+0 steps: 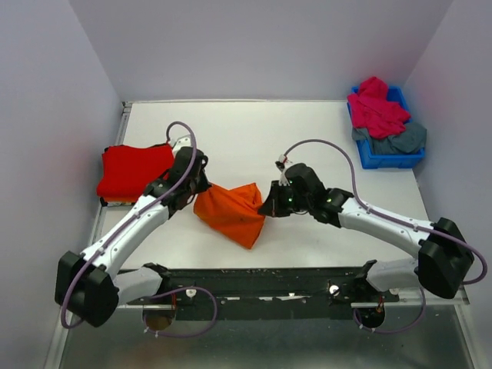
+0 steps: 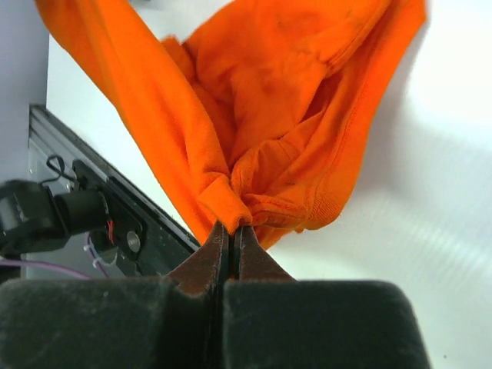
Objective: Fold and stack the t-shirts
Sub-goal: Put the neatly folded tshirt into the corner of the board with both arms
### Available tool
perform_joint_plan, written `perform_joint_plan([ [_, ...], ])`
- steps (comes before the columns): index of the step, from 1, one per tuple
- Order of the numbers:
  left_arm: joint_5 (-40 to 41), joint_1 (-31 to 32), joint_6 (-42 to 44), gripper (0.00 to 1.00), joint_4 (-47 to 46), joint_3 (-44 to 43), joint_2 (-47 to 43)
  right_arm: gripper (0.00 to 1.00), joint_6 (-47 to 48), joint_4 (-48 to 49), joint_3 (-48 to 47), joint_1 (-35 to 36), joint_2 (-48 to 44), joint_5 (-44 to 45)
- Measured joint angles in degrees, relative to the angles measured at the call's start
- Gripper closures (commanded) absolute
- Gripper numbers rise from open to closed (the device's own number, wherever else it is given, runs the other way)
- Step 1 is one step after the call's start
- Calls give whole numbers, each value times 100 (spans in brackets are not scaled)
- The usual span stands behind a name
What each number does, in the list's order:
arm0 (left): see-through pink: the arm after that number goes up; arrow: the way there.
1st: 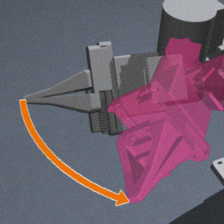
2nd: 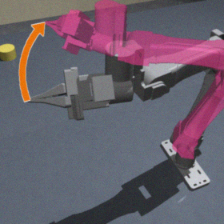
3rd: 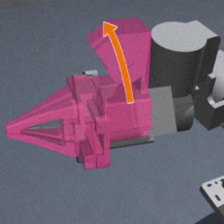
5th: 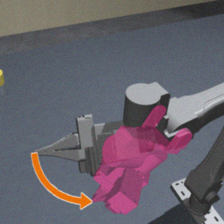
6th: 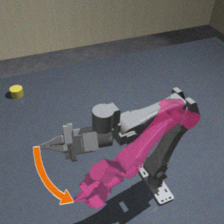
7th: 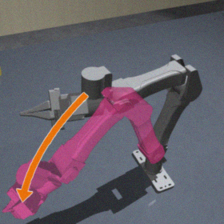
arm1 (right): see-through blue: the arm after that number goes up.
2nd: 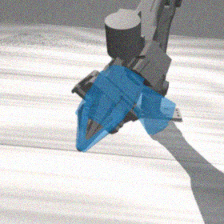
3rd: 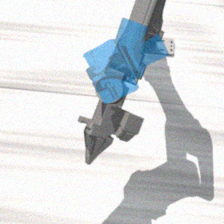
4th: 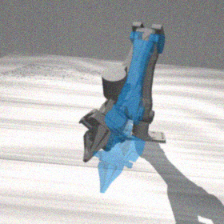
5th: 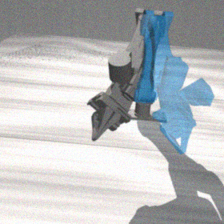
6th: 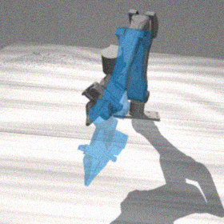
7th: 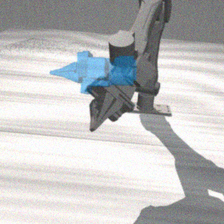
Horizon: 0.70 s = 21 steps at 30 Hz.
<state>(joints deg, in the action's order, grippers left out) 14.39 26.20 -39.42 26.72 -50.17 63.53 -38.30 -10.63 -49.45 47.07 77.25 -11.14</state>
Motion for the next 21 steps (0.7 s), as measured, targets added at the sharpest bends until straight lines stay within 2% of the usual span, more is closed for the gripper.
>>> perform_joint_plan([
  [4,68,273,2,100,-435,-223,778,99,-223,-98,249,-297,-352,144],
  [9,162,380,133,100,-1032,-723,1886,99,-223,-153,284,-828,-256,358],
  [14,-153,404,212,100,-1814,-1233,2968,99,-192,-155,420,-1429,-155,586],
  [15,-223,415,214,89,-1906,-1346,3165,92,-166,-155,424,-1576,-70,603],
  [17,-361,433,243,50,-2028,-1659,3606,66,-76,-122,413,-1829,214,625],
  [18,-435,439,297,37,-2020,-1799,3790,58,-35,-118,389,-1917,387,632],
  [19,-437,444,299,29,-2041,-2002,4028,50,4,-142,352,-1989,573,647],
  [21,-437,424,389,13,-2015,-2302,4304,41,111,-251,284,-2079,879,691],
])
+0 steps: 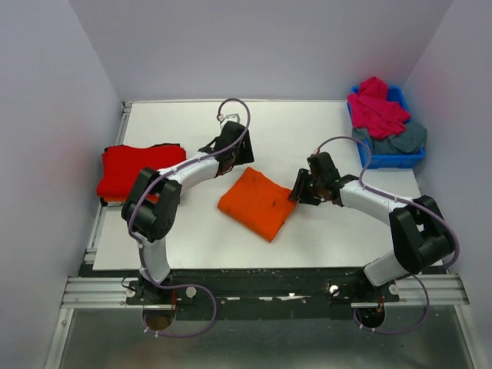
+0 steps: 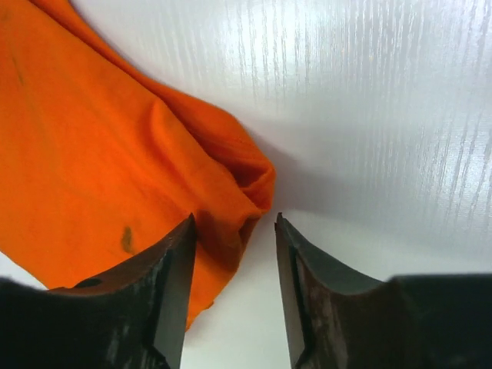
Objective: Fold and stack the t-shirts
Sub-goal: Put the neatly folded tshirt into the corner of the board with both arms
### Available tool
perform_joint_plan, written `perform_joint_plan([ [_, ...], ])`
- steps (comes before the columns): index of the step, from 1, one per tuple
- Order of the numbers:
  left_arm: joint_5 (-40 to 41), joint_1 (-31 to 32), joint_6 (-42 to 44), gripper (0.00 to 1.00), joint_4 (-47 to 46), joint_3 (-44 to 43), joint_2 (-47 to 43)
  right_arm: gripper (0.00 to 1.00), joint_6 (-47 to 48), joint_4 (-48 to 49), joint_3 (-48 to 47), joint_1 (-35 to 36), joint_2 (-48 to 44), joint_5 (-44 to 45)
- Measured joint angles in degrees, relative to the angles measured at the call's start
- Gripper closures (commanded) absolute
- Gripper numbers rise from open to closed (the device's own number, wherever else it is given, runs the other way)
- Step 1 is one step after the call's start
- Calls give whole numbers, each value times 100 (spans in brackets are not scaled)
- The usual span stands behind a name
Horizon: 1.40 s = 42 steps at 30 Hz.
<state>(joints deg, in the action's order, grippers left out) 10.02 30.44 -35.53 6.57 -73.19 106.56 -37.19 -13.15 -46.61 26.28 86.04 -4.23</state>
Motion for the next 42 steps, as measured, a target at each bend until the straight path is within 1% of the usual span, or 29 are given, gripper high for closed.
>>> perform_joint_plan([
  [2,39,-15,94,12,15,-87,13,40,79,-57,-13,-15,116,-4],
  [5,114,-50,179,12,133,-33,-282,39,109,-98,-13,-13,48,-76],
  [9,236,-52,208,16,476,317,-1189,34,107,-85,197,-13,-365,-372],
  [10,267,-52,199,17,560,428,-1410,32,103,-79,317,-13,-533,-466],
  [13,315,-79,116,21,780,1021,-2179,32,98,-103,721,4,-1064,-715],
  [17,61,-188,-68,26,876,2063,-2767,37,59,-177,1113,175,-1576,-984],
  [20,-232,-256,-188,28,909,2669,-2892,39,-94,-201,1239,621,-1731,-1115],
  [21,-321,-260,-214,28,929,2802,-2914,40,-127,-195,1239,881,-1722,-1137],
  [24,-514,-262,-271,30,935,3023,-3018,42,-389,-118,1239,1502,-1615,-1178],
  [26,-643,-291,-280,32,929,3058,-3097,43,-581,26,1266,1729,-1464,-1207],
  [33,-881,-643,-306,34,892,3110,-3327,51,-1158,511,1370,1989,-813,-1196],
  [34,-914,-686,-310,34,894,3143,-3373,53,-1228,603,1370,2002,-739,-1193],
  [36,-975,-754,-310,35,905,3206,-3484,60,-1318,780,1368,2028,-595,-1185],
  [37,-1003,-763,-310,35,905,3224,-3526,66,-1351,837,1368,2033,-540,-1182],
  [38,-1034,-772,-310,37,903,3235,-3554,81,-1399,909,1368,2044,-466,-1163],
  [39,-1080,-772,-310,37,894,3250,-3576,91,-1421,933,1366,2050,-424,-1147],
  [40,-1119,-772,-315,39,887,3268,-3585,99,-1434,949,1366,2052,-391,-1108],
  [42,-1231,-772,-330,40,831,3340,-3587,99,-1491,920,1360,2055,-387,-999],
])
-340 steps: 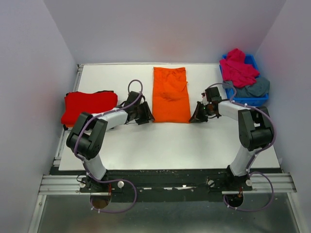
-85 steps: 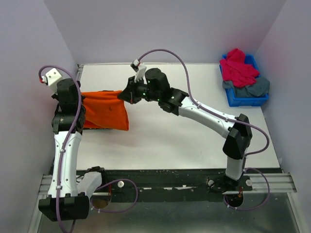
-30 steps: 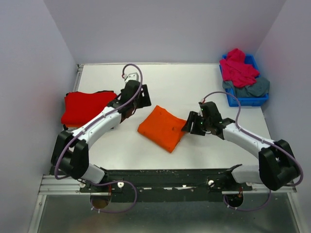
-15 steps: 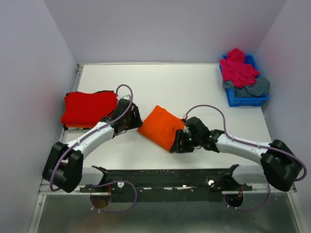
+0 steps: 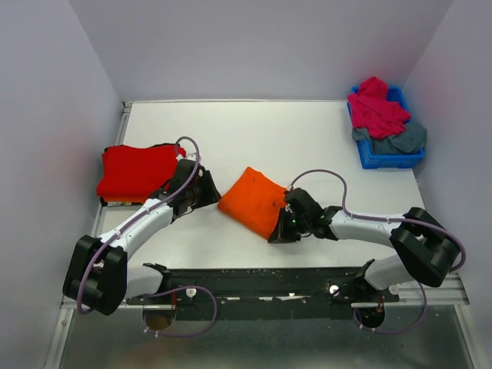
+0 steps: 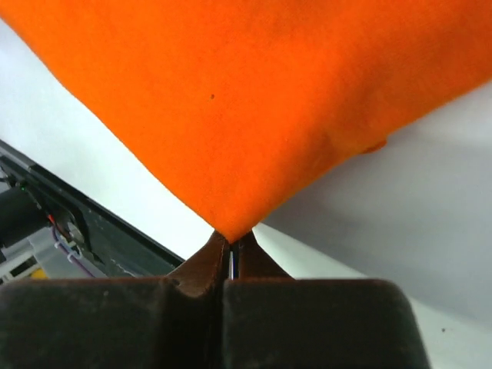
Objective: Fold and stack the t-shirts
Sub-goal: Put the neatly folded tshirt into the corner of the board with both arms
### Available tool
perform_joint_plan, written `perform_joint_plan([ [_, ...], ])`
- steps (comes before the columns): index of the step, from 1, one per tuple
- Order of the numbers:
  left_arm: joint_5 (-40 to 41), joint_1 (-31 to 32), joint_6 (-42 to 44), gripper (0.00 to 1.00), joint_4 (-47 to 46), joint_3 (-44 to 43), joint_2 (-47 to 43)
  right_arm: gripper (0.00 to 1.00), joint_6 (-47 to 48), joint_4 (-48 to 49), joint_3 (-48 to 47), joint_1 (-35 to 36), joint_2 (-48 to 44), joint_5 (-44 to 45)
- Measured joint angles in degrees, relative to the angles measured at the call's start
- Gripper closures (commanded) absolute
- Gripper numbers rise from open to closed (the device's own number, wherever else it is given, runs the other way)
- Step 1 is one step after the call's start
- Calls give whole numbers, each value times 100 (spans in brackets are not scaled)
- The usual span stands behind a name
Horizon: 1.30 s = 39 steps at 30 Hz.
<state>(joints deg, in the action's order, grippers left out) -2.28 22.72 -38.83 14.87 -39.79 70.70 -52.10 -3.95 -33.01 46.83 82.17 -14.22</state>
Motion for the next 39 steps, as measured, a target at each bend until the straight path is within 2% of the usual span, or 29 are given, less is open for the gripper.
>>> perform_joint_plan([
  [6,-396,160,-109,41,-177,361,2,99,48,-518,66,-114,-603,398],
  [11,-673,483,-186,41,-304,564,-15,99,330,-1005,365,-640,-1460,560],
  [19,-1110,601,-496,42,-341,866,-284,99,732,-1460,372,-870,-1390,621],
  [27,-1340,815,-837,47,-627,999,-129,99,874,-1537,369,-870,-1237,619],
  [31,-1386,859,-874,58,-807,999,232,99,894,-1539,367,-870,-1237,619],
  [33,-1434,881,-909,72,-935,999,400,99,909,-1543,367,-870,-1237,619],
  [35,-1467,901,-929,96,-1054,992,533,99,911,-1545,361,-870,-1237,619],
  [36,-1467,905,-916,100,-1088,990,575,99,914,-1552,354,-870,-1237,619],
  [39,-1434,920,-918,100,-1154,970,577,99,940,-1604,319,-898,-1241,619],
])
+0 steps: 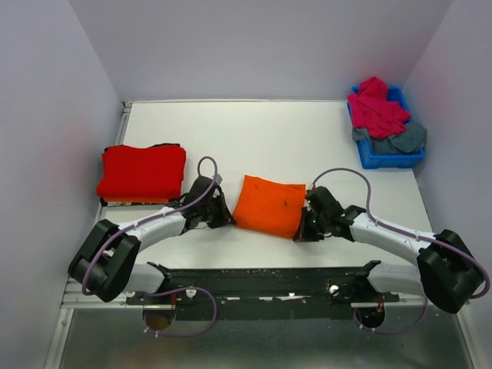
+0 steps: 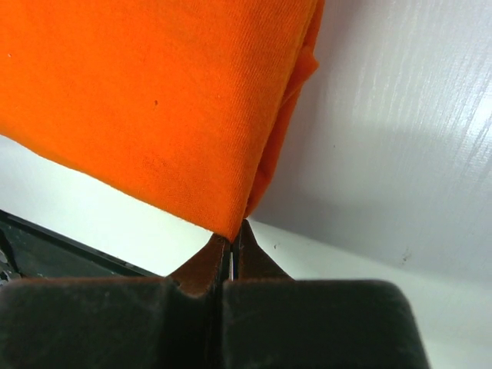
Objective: Fold and stack the t-shirts
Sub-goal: Put the neatly folded tshirt into the corner of the board with both arms
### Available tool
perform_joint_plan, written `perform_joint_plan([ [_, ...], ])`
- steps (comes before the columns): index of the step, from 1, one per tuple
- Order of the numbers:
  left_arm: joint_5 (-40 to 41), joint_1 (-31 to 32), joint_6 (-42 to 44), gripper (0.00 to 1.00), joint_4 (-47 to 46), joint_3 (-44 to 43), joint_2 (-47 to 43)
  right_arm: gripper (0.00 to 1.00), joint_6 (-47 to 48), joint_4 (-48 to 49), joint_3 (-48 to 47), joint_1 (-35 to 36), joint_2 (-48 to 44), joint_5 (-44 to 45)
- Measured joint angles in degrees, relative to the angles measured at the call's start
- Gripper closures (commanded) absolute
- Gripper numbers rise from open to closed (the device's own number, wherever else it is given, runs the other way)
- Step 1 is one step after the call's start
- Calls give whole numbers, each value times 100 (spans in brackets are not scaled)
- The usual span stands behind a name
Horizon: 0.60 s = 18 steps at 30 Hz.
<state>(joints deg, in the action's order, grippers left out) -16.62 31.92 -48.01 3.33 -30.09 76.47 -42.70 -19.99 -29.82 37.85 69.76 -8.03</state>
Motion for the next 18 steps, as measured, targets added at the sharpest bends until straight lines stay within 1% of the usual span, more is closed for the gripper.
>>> perform_joint_plan([
  [4,195,9,155,100,363,-313,-173,99,136,-313,-162,-133,-131,-2],
  [8,422,9,501,100,1080,-946,-614,99,337,-798,-538,-262,-533,-2],
  [12,461,9,769,100,1644,-1421,-1043,99,501,-1263,-1016,-273,-994,-17],
  [15,404,66,870,100,1908,-1482,-1141,99,551,-1377,-1073,-273,-1263,-168],
  [18,356,313,876,100,2039,-1215,-1130,99,551,-1397,-730,-273,-1272,-439],
])
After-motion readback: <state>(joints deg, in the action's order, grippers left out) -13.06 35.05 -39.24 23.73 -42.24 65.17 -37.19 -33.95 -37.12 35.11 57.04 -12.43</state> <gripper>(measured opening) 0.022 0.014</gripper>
